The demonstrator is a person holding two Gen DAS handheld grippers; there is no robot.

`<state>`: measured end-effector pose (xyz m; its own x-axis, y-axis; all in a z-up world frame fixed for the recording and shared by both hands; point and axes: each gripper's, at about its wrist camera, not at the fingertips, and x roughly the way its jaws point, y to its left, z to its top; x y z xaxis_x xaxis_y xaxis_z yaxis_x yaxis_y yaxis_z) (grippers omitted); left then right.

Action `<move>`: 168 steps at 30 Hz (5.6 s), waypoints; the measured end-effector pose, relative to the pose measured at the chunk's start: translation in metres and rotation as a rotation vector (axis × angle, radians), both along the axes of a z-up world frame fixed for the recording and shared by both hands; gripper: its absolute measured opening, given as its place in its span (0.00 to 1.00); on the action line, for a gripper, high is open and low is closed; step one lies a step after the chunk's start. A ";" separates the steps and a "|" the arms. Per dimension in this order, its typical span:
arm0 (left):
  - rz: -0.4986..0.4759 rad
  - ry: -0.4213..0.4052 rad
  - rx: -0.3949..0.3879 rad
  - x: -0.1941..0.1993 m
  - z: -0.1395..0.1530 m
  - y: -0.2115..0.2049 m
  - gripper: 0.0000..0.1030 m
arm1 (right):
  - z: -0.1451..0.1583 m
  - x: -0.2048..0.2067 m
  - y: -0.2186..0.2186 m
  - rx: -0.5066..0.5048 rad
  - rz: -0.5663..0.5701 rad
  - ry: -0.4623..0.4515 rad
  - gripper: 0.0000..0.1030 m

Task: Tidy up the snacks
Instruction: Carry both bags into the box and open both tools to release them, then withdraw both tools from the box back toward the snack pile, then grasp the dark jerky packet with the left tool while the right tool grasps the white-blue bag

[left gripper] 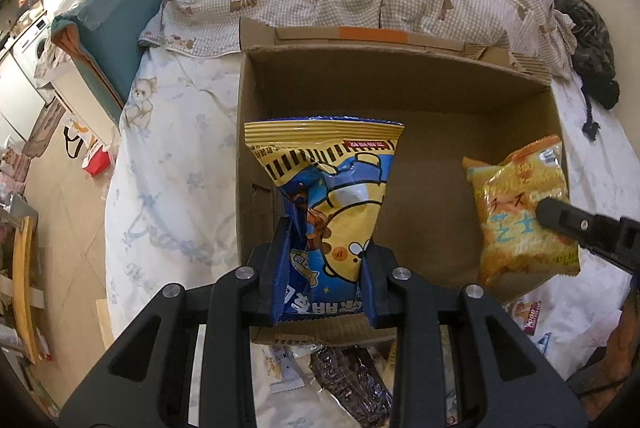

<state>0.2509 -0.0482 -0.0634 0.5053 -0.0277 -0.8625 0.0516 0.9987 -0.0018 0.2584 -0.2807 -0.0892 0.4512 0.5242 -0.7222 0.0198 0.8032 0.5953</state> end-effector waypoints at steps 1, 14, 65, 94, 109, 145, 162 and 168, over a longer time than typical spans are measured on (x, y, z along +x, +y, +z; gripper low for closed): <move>0.002 0.002 0.000 0.001 -0.002 0.000 0.25 | -0.001 0.000 0.002 -0.006 0.005 0.003 0.19; -0.019 -0.014 -0.011 0.004 -0.007 -0.006 0.27 | -0.011 0.004 0.009 -0.058 0.021 0.039 0.19; 0.028 -0.092 -0.080 -0.033 0.030 0.019 0.91 | 0.052 -0.026 0.026 -0.374 -0.039 -0.224 0.83; 0.127 -0.072 -0.100 -0.134 0.037 0.059 0.99 | 0.046 -0.133 -0.006 -0.316 -0.107 -0.103 0.83; 0.248 0.250 -0.272 -0.103 -0.045 0.041 0.98 | 0.023 -0.147 -0.024 -0.184 -0.143 0.031 0.83; 0.087 0.303 -0.119 -0.106 -0.034 0.037 0.06 | -0.005 -0.133 -0.027 -0.068 -0.141 0.171 0.83; 0.069 0.405 -0.008 -0.102 -0.090 0.046 0.09 | -0.013 -0.131 -0.031 -0.038 -0.165 0.210 0.83; 0.057 0.347 -0.066 -0.129 -0.043 0.049 0.08 | -0.028 -0.131 -0.036 -0.049 -0.173 0.282 0.83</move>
<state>0.1214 0.0010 -0.1064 0.1851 -0.0696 -0.9803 -0.0192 0.9970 -0.0744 0.1277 -0.3169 -0.1172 0.3089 0.4186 -0.8540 0.3172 0.8012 0.5075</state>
